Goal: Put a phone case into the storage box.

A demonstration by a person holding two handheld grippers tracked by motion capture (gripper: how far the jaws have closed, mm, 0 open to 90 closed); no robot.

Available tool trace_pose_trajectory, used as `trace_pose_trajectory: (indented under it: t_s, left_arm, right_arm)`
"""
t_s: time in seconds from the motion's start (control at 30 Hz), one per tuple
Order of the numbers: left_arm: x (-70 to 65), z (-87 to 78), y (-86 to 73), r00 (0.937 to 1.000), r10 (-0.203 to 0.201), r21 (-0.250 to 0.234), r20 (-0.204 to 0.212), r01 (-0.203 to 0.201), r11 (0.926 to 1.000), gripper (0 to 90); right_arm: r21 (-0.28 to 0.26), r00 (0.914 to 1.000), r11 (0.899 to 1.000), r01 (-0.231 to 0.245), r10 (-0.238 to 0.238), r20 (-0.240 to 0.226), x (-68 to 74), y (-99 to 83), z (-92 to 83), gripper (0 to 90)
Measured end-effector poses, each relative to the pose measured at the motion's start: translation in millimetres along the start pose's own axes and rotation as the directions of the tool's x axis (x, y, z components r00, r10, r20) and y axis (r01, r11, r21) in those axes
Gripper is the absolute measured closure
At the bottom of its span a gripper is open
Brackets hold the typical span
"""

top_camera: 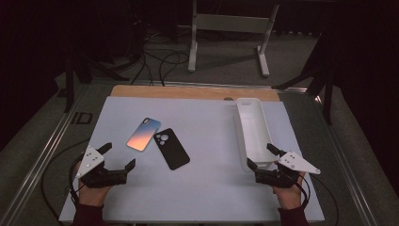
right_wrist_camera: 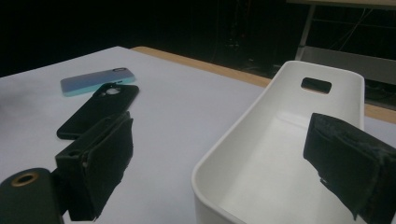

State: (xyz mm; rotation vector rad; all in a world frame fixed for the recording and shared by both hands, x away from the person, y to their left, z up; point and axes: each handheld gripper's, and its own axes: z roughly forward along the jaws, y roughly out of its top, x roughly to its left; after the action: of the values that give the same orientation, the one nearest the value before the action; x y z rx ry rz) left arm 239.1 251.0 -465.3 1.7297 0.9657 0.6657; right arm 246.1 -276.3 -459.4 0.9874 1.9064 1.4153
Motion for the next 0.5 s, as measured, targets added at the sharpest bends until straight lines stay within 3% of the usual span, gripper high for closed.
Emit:
trace_pose_trajectory:
  t_s: [0.5]
  left_arm:
    - [-0.6,1.5,1.3,0.9997,0.002,0.014,-0.026,-0.002,0.9999,0.0]
  right_arm:
    - [0.005,0.9999,1.000,-0.009,0.009,0.004,-0.7,-0.1,2.3,8.0]
